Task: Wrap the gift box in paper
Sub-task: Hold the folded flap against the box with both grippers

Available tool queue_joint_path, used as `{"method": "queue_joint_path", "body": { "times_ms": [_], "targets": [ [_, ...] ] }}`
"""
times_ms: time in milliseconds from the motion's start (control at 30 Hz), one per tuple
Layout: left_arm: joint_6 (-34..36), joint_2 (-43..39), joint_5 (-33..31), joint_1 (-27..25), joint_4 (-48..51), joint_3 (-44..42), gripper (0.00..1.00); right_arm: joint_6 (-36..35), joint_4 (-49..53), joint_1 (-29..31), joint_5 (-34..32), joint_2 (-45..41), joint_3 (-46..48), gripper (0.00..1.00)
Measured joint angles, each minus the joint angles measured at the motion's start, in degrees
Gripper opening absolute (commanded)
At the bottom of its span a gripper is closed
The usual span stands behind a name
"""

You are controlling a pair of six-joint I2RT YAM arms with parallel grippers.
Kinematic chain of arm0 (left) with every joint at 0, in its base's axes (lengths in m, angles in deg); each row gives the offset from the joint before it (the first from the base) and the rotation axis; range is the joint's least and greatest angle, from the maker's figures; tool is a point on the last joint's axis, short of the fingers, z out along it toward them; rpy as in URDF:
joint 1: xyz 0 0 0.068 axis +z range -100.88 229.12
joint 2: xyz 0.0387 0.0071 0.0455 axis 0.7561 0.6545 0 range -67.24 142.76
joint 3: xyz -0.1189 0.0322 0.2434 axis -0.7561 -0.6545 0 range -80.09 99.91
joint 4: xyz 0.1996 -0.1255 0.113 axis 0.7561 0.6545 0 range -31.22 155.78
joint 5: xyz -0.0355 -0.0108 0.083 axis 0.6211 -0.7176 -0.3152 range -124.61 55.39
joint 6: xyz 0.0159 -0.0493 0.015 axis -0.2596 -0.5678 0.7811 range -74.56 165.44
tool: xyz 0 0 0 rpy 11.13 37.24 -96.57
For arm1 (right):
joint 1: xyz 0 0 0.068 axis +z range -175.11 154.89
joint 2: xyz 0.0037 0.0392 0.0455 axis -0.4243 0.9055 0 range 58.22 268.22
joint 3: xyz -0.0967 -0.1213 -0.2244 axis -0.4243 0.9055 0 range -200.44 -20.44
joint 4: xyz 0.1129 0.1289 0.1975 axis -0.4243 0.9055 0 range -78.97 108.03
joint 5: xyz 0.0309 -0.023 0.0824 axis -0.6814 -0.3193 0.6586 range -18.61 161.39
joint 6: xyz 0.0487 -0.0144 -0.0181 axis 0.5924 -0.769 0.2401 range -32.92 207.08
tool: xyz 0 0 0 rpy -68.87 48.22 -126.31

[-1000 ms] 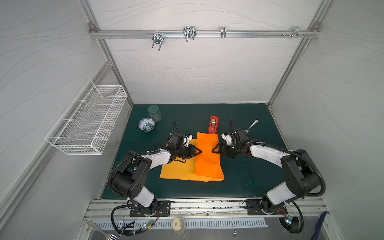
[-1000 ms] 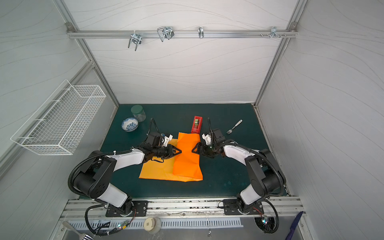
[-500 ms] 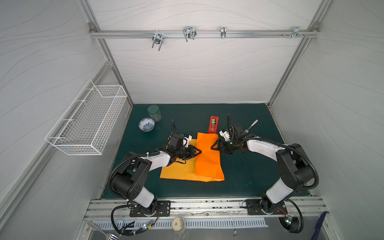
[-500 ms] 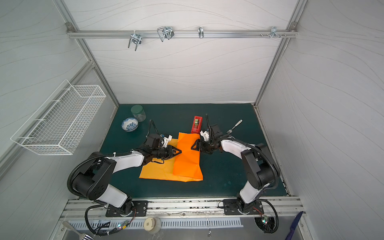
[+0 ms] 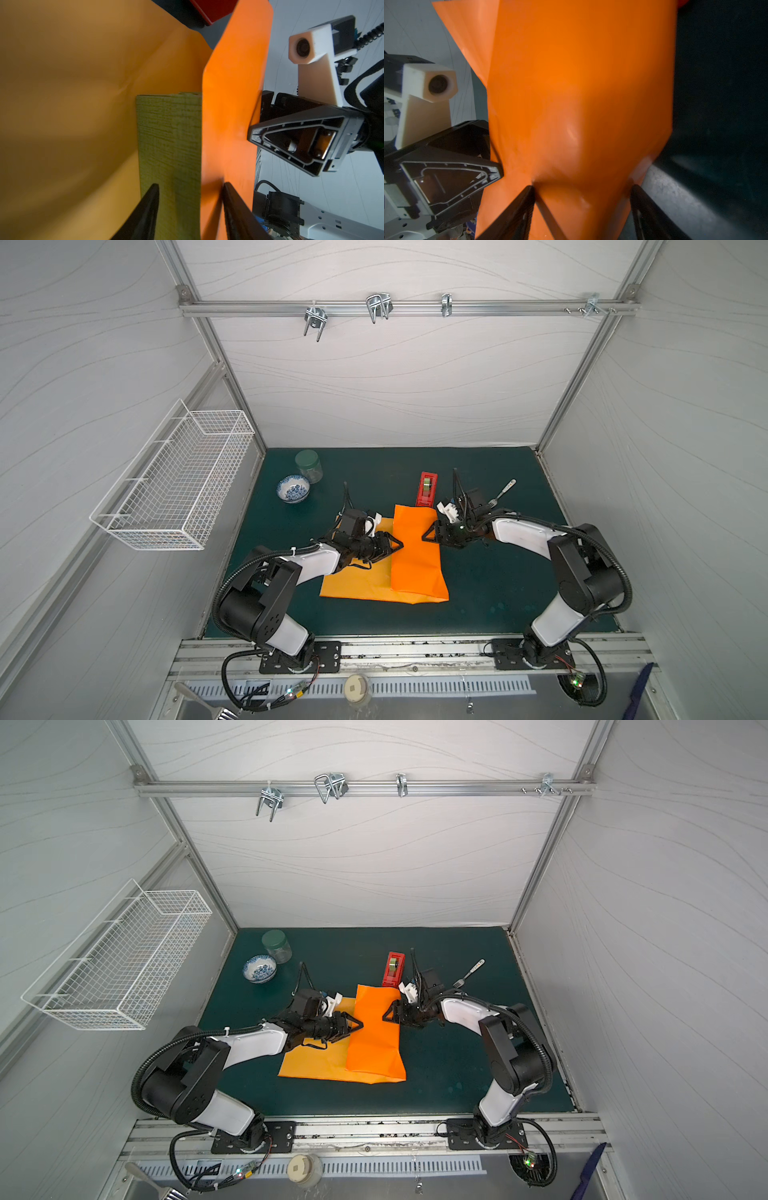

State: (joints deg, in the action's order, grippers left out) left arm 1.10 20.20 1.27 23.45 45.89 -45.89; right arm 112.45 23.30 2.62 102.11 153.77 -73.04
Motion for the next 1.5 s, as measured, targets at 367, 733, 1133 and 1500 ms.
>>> {"method": "queue_joint_path", "body": {
  "times_ms": [367,733,1133,1500],
  "targets": [
    [-0.5,1.0,0.2,-0.2,7.7,3.8,0.69,-0.9,-0.3,0.0,0.0,0.0,0.0,0.72],
    [1.4,4.2,0.0,-0.4,10.4,8.4,0.48,-1.0,-0.5,0.1,0.2,0.3,0.0,0.72],
    [2.0,3.3,0.5,-0.3,4.7,5.3,0.34,-2.0,2.1,0.3,-0.5,0.9,-1.9,0.80],
    [0.7,4.0,0.1,-1.7,-1.4,3.2,0.30,-2.9,8.2,-0.7,-4.0,-4.0,-2.8,0.89]
  ]
}}
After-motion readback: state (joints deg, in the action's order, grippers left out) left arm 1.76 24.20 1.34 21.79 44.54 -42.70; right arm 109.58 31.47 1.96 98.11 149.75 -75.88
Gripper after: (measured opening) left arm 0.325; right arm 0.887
